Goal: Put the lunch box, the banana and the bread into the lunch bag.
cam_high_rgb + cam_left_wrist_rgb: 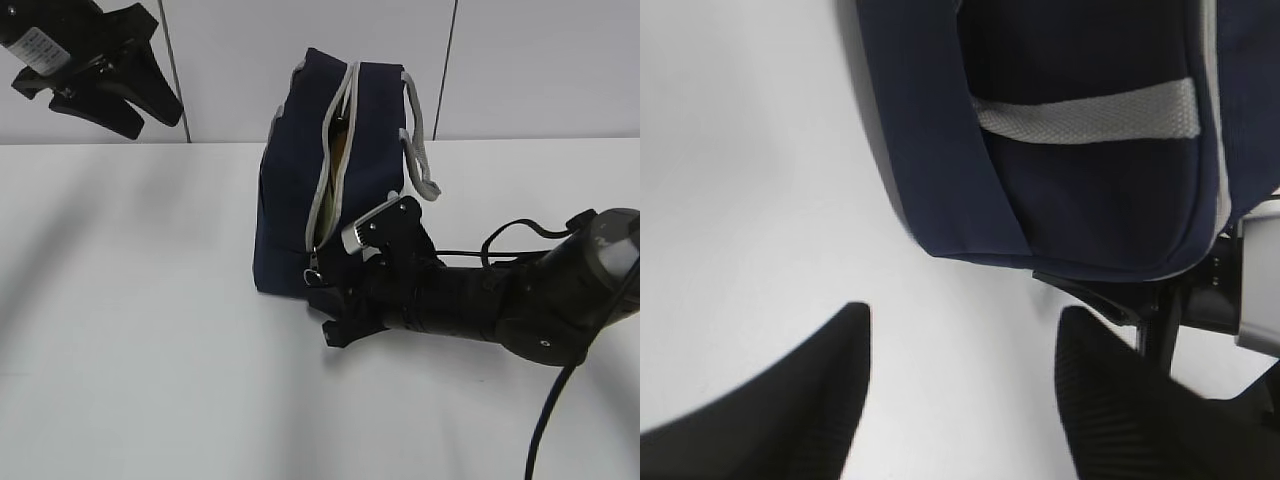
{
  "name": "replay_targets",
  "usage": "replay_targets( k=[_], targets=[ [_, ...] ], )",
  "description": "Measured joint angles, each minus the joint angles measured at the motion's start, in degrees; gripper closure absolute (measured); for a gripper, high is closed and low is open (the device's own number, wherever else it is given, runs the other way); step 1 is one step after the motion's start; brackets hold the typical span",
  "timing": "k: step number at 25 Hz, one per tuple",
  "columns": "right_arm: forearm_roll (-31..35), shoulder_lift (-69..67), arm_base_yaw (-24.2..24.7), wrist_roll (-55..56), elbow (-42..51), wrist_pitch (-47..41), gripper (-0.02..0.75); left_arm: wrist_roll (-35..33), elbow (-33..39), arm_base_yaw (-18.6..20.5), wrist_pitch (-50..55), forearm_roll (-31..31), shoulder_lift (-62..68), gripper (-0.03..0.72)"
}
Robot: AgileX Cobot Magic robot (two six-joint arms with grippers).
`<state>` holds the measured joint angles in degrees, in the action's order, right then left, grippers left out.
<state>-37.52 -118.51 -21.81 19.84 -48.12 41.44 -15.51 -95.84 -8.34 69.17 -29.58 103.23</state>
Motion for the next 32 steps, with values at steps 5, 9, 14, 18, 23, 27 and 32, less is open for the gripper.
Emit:
replay_targets(
  k=[5, 9, 14, 18, 23, 27, 32],
  targets=[
    [0.0, 0.0, 0.0, 0.0, -0.1, 0.2, 0.617, -0.1, 0.0, 0.0, 0.0, 0.0, 0.0, 0.274],
    [0.0, 0.0, 0.0, 0.1, -0.1, 1.0, 0.650, -0.1, 0.0, 0.0, 0.0, 0.0, 0.0, 0.274],
    [-0.1, 0.0, 0.0, 0.1, -0.1, 1.2, 0.748, -0.1, 0.0, 0.0, 0.0, 0.0, 0.0, 0.274],
    [-2.2, 0.6, 0.0, 0.2, -0.1, 0.5, 0.754, -0.1, 0.0, 0.0, 0.0, 0.0, 0.0, 0.274],
    [-4.6, 3.0, 0.0, 0.7, 1.0, -0.8, 0.754, -0.1, 0.0, 0.0, 0.0, 0.0, 0.0, 0.274],
    [-4.8, 4.8, 0.2, 0.7, 1.9, -1.2, 0.754, -0.1, 0.0, 0.0, 0.0, 0.0, 0.0, 0.274],
    [-6.3, 5.5, 0.6, 0.7, 2.2, -1.8, 0.754, -0.1, 0.0, 0.0, 0.0, 0.0, 0.0, 0.274]
  ],
)
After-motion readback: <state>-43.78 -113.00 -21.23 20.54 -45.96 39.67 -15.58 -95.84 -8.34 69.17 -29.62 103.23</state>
